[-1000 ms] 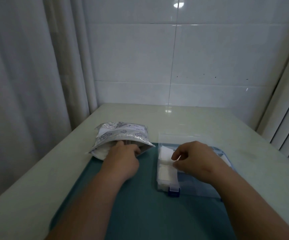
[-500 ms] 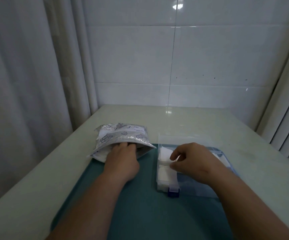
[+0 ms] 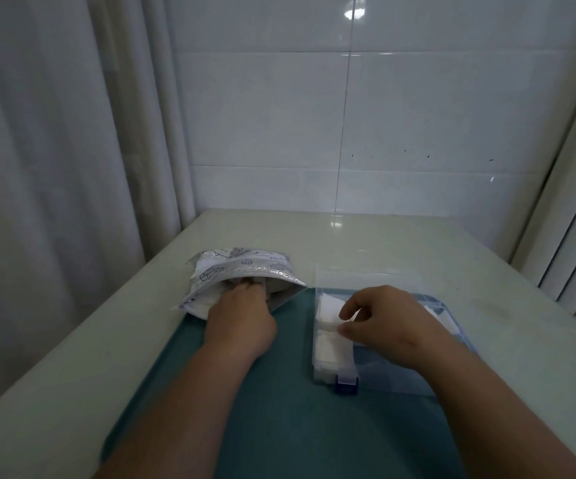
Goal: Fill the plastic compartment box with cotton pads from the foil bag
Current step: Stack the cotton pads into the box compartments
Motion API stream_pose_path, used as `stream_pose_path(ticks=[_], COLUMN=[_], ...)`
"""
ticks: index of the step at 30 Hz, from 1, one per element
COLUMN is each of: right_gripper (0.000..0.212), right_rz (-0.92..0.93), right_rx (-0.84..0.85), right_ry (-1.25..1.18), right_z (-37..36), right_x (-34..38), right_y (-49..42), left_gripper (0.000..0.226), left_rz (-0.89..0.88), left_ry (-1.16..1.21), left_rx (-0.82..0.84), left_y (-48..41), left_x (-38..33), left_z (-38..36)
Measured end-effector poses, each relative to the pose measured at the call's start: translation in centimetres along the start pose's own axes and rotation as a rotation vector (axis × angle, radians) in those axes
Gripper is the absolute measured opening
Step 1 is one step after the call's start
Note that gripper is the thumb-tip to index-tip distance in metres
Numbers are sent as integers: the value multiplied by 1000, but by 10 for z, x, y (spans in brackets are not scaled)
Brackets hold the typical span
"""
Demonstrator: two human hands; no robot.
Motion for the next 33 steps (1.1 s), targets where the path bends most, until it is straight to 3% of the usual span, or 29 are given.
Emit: stream_pose_path(ticks=[8, 14, 18, 22, 27, 33], right_gripper=[16, 15, 16, 16, 18, 18], right_rz=[-3, 0, -1, -2, -6, -10], right_rx=[-1, 1, 1, 1, 6, -2], right_ry=[4, 1, 7, 6, 6, 4], right_z=[0, 0, -1, 0, 0, 0], right_x=[0, 0, 0, 1, 1, 0], right_y=[0, 0, 1, 1, 0, -1], left_gripper=[47, 47, 55, 57, 49, 25], left_rz=[3, -101, -4, 21, 1, -58], left_ry=[-64, -162, -101, -77, -63, 57], left_rx=[115, 66, 172, 178, 110, -188], left_y=[-1, -1, -2, -4, -4, -1], left_x=[6, 3, 7, 10, 7, -3], left_z=[-11, -11, -15, -16, -13, 4])
Point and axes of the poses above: each hand's wrist, its own y-axis away from the middle knuckle, its own z-axis out of the back of the hand, x = y × z, the point moved 3 cm from there along -y, towards the middle knuckle, and after that the axes turned 14 degrees about y, right-handed, at the moved point
